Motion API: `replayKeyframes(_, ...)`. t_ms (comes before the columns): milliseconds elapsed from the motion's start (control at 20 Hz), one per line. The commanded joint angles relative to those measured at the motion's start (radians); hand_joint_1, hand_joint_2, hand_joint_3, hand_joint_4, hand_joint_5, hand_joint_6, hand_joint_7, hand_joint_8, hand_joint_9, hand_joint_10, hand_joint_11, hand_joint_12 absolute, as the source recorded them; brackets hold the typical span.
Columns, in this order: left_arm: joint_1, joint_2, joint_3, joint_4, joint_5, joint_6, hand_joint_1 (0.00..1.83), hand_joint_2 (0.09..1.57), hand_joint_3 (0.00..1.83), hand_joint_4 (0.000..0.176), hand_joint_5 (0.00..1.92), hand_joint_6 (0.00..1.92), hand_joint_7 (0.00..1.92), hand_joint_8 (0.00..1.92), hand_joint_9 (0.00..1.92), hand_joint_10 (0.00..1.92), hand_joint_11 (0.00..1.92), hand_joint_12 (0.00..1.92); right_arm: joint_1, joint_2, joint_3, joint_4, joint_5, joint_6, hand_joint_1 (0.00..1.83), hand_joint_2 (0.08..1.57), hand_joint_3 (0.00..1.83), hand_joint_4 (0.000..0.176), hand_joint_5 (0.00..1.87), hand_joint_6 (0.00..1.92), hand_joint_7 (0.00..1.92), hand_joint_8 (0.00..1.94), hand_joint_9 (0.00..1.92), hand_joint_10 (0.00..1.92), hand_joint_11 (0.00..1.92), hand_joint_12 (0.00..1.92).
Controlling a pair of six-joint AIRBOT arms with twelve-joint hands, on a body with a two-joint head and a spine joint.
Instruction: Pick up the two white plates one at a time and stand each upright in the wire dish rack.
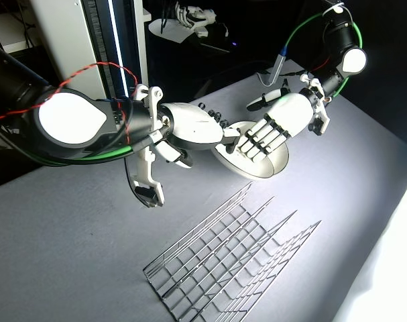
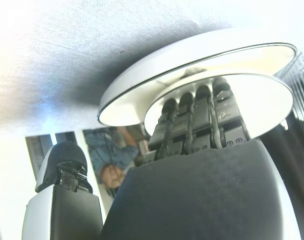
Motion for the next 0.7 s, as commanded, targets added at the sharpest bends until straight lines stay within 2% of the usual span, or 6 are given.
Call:
replayKeyframes(0,0.011,-0.02,-0.002,0.034,0.052,-0.002,0.0,1.1,0.0,0.0,0.0,0.0,0.0,0.0,0.0,0.0,0.0,0.0,0.002,-0.008,-0.001,0.059,0.032,-0.003,1.47,1.08,0.0,0.0,0.24,0.01,0.29,0.0,0.35,0.01,0.01,1.21)
replayKeyframes(250,0.01,-0.02,-0.001,0.034,0.052,-0.002,0.0,1.1,0.0,0.0,0.0,0.0,0.0,0.0,0.0,0.0,0.0,0.0,-0.009,-0.072,0.024,0.059,-0.021,-0.003,1.44,1.1,0.01,0.0,0.22,0.0,0.24,0.0,0.32,0.0,0.0,1.2)
replayKeyframes(350,0.01,-0.02,0.0,0.034,0.052,-0.002,0.0,1.1,0.0,0.0,0.0,0.0,0.0,0.0,0.0,0.0,0.0,0.0,-0.019,-0.099,0.046,0.059,-0.037,-0.003,1.47,1.08,0.0,0.0,0.26,0.01,0.29,0.01,0.35,0.01,0.02,1.18)
replayKeyframes(650,0.01,-0.021,0.004,0.034,0.051,-0.002,0.0,1.1,0.0,0.0,0.0,0.0,0.0,0.0,0.0,0.0,0.0,0.0,-0.036,-0.168,0.109,0.059,-0.064,-0.003,1.47,1.08,0.0,0.0,0.26,0.0,0.29,0.0,0.35,0.01,0.02,1.18)
